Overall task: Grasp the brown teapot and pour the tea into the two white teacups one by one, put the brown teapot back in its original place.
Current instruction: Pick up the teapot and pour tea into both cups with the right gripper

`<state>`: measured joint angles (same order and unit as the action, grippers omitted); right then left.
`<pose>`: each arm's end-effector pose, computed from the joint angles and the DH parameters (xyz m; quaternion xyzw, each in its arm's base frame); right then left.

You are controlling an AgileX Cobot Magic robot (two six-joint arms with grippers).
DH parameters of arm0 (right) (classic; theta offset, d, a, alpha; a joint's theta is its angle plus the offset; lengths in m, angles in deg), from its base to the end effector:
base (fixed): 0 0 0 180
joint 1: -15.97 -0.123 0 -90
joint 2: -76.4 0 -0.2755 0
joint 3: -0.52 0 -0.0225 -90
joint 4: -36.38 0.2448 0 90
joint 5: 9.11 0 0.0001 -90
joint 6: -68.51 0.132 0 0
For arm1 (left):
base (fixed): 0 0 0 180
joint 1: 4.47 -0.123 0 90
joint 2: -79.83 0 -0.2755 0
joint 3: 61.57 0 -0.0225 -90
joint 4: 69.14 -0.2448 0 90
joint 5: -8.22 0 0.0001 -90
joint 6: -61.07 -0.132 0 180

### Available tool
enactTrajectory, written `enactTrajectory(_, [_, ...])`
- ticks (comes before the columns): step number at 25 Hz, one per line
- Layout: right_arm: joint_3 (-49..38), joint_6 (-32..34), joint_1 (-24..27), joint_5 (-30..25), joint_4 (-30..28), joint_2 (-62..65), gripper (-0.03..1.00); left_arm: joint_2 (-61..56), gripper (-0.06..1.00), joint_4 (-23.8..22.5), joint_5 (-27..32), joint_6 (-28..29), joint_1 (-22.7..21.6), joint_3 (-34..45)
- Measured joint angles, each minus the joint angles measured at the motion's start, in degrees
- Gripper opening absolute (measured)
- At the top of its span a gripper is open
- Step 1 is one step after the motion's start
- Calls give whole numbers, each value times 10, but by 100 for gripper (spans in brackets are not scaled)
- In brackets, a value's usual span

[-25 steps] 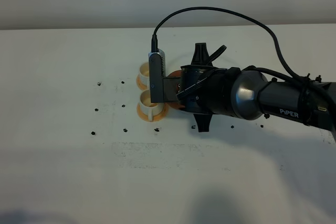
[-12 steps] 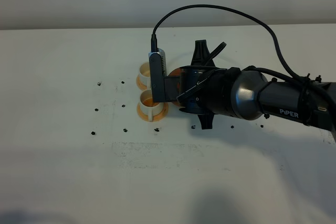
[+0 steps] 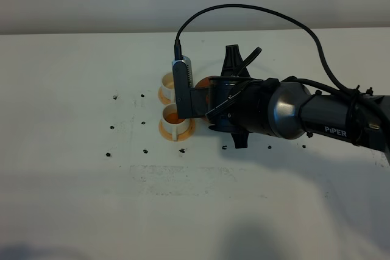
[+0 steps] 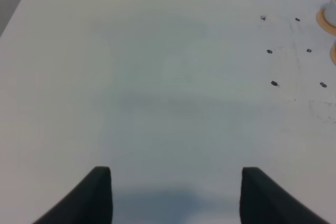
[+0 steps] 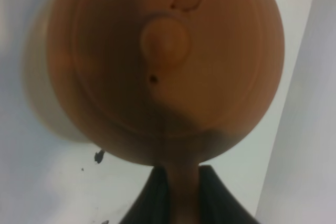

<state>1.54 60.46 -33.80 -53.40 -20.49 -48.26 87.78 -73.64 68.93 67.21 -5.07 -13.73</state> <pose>0.3326 0.2735 0.1385 -0.6889 0.6185 -0.3095 0.2169 0.0347 0.0094 0.2587 -0.0516 0.8481 0.0138 0.5271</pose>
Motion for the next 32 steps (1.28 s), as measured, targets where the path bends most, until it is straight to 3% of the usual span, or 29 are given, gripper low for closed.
enactTrajectory(32, [0,0,-11,-8,-9,0,12,0,50,0,0,1,0,0])
